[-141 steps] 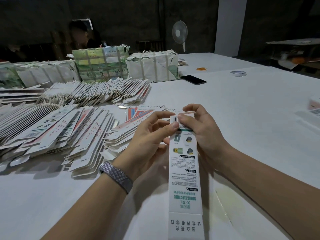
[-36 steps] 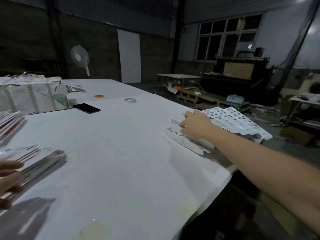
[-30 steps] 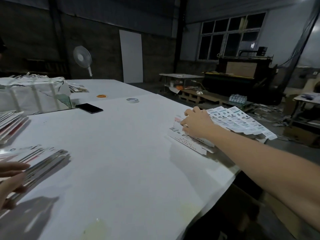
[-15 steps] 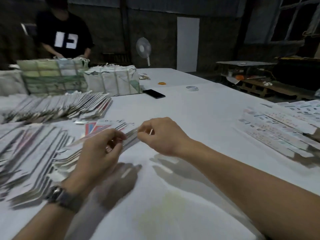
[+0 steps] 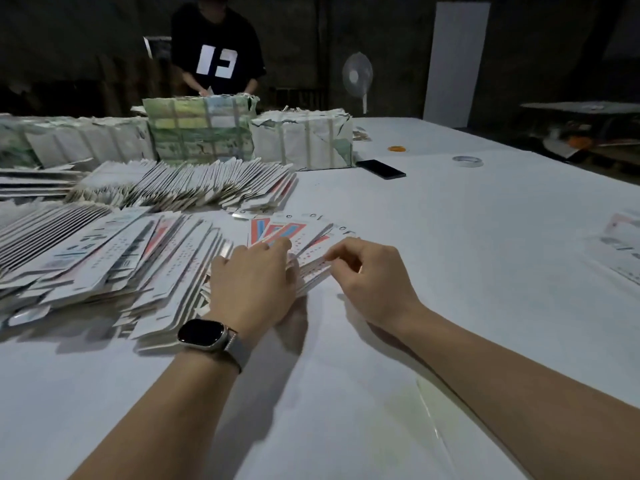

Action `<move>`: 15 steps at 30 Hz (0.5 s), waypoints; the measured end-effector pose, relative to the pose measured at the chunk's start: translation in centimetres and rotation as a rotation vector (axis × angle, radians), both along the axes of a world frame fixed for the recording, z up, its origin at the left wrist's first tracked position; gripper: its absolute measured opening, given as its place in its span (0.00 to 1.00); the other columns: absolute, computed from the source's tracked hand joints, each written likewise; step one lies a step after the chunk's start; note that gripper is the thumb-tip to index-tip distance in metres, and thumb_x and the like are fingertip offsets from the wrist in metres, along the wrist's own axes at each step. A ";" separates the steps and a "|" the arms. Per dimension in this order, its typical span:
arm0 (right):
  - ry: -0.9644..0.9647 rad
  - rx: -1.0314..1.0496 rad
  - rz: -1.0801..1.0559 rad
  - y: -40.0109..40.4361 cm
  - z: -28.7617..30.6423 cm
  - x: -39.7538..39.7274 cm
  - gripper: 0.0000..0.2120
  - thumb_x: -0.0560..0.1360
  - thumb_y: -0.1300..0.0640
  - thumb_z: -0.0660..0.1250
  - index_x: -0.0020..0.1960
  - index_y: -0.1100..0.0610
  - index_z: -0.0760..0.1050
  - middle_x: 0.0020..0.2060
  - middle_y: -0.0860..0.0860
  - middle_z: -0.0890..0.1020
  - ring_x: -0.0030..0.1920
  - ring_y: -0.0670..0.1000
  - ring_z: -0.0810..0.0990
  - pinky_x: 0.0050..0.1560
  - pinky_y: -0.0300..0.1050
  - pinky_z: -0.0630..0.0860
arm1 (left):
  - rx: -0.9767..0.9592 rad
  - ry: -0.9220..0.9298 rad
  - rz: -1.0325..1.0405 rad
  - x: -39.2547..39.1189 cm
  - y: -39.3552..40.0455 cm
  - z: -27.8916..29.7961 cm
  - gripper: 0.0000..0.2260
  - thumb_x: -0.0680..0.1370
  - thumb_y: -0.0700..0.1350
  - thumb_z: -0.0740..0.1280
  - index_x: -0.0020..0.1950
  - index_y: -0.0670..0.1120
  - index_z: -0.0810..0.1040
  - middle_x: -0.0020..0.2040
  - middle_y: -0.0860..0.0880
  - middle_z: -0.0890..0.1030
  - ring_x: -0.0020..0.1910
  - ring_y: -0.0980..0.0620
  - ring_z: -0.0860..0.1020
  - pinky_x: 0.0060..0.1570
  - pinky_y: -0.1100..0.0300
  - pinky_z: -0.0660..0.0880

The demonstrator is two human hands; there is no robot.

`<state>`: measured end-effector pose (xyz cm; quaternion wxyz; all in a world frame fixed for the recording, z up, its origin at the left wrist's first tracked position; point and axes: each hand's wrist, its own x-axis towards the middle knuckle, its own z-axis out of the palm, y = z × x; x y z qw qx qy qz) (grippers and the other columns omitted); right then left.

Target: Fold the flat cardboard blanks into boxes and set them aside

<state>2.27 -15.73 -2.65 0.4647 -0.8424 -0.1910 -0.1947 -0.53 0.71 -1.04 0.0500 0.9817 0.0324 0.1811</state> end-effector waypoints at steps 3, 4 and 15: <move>0.043 0.046 -0.003 -0.2 -0.3 0.0 0.09 0.73 0.60 0.68 0.41 0.48 0.82 0.27 0.37 0.77 0.32 0.41 0.74 0.39 0.39 0.69 | -0.015 -0.008 -0.082 0.0 -0.4 -0.1 0.19 0.80 0.48 0.64 0.71 0.55 0.70 0.63 0.51 0.79 0.63 0.43 0.74 0.54 0.50 0.73; 0.053 0.063 -0.005 -0.3 -0.4 0.0 0.09 0.74 0.61 0.68 0.41 0.48 0.82 0.27 0.37 0.77 0.32 0.41 0.74 0.39 0.38 0.69 | -0.020 -0.010 -0.097 -0.2 -0.6 -0.1 0.20 0.80 0.46 0.64 0.72 0.55 0.70 0.63 0.51 0.79 0.63 0.43 0.74 0.53 0.50 0.74; 0.322 0.515 0.025 -0.8 0.9 0.1 0.17 0.80 0.48 0.67 0.66 0.43 0.67 0.49 0.44 0.79 0.49 0.46 0.81 0.46 0.43 0.74 | -0.765 -0.431 -0.432 -1.0 -3.0 1.0 0.13 0.79 0.44 0.64 0.62 0.49 0.80 0.42 0.57 0.83 0.37 0.54 0.82 0.36 0.58 0.80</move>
